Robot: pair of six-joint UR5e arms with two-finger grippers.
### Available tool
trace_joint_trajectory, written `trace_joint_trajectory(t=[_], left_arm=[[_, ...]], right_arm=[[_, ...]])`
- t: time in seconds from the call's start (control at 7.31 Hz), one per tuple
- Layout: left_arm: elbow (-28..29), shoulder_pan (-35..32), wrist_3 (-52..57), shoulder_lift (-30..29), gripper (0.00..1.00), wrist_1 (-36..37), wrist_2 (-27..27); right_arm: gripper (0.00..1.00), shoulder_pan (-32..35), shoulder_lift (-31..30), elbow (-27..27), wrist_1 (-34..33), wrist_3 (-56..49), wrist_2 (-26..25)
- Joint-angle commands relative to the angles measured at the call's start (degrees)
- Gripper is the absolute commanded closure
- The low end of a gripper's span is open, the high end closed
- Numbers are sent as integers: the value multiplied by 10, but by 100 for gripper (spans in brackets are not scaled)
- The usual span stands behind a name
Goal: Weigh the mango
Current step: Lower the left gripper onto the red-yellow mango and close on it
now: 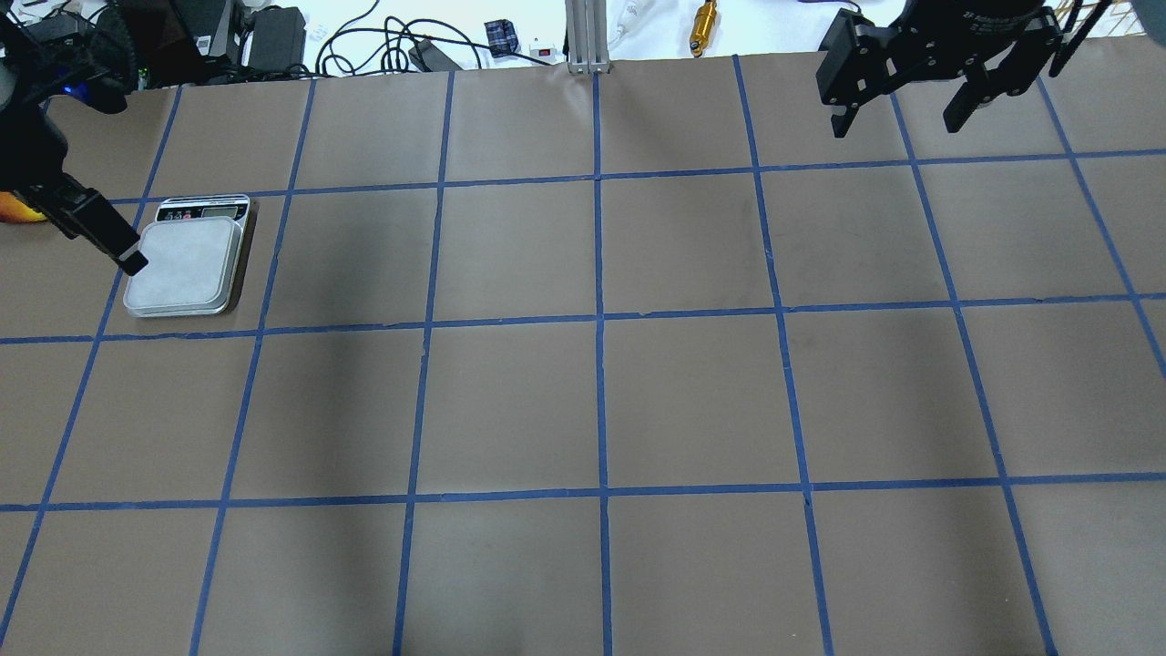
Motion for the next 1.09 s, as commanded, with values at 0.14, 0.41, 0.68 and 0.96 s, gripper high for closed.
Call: trace_joint_trajectory(t=[0.14, 0.41, 0.68, 0.96], left_arm=[[23, 98, 258, -100, 0, 116, 9], [116, 113, 341, -182, 0, 136, 18], [230, 126, 431, -274, 0, 136, 28], [336, 144, 499, -358, 1, 135, 21]], right_arm=[[0, 0, 0, 0, 0, 0, 0], [0, 0, -1, 0, 0, 0, 0], [0, 0, 0, 0, 0, 0, 0], [0, 0, -1, 0, 0, 0, 0]])
